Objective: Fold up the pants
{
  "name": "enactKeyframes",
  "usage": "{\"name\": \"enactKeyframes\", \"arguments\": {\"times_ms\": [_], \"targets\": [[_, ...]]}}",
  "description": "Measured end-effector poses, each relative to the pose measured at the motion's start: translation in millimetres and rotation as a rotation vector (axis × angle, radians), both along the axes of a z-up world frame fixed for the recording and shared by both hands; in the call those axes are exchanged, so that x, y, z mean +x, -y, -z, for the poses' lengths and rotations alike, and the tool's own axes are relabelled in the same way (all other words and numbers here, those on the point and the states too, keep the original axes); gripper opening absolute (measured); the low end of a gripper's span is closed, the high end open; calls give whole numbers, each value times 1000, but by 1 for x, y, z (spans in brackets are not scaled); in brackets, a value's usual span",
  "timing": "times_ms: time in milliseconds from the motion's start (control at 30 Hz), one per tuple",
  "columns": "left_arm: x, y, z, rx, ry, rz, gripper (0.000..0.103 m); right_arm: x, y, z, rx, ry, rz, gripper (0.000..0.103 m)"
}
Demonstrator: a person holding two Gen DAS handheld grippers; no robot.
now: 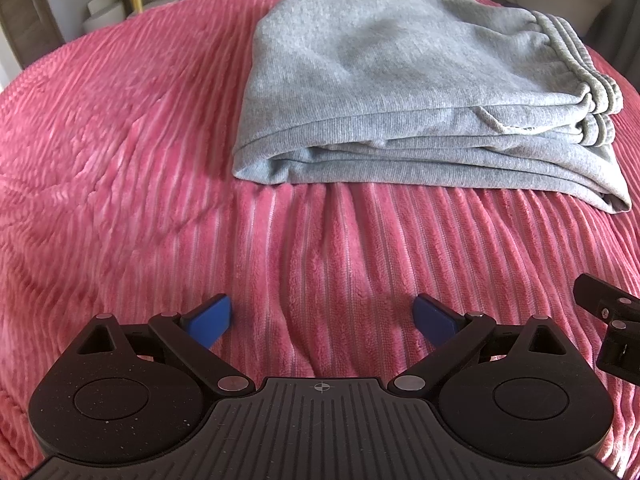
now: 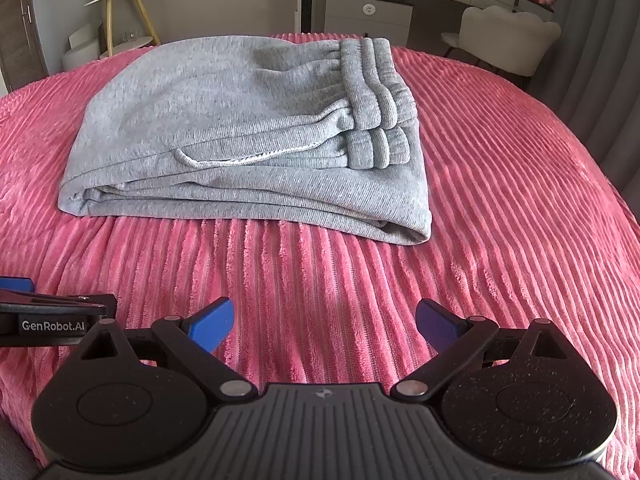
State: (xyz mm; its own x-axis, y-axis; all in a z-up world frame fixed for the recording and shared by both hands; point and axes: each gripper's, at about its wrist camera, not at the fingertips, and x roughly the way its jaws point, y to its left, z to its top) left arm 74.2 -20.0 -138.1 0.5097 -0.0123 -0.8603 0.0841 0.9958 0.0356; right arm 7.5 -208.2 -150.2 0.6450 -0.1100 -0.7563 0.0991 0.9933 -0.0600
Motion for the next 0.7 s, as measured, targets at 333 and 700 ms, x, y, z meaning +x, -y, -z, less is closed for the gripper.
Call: {"name": "enactKeyframes", "arguments": {"times_ms": [333,700], "targets": [[-3,3,-1,13,12,11,100,0,0,0,1,3,-1,97],[-7,7,-2,23,24,25,100,-1,1,-1,-1,3,-2,97]]}}
